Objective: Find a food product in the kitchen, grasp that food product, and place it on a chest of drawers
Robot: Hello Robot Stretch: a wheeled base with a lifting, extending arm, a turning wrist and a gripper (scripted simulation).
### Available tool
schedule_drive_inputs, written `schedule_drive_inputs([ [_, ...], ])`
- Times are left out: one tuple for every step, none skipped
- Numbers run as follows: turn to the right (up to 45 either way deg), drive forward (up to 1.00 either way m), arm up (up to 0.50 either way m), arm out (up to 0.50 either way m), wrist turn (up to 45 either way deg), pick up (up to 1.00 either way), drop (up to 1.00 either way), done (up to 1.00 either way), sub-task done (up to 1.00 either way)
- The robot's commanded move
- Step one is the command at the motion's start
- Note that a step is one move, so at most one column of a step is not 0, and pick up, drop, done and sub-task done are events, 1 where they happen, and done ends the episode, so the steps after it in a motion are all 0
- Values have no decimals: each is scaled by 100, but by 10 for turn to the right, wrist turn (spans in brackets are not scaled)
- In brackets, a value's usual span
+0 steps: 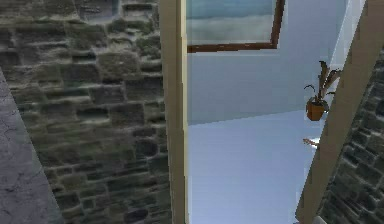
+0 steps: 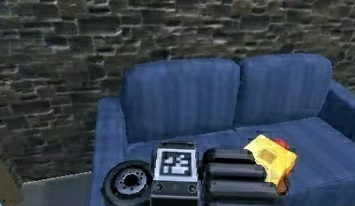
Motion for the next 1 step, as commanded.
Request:
schedule_drive_inputs([
  [30,0,0,0,0,0,0,0,0],
])
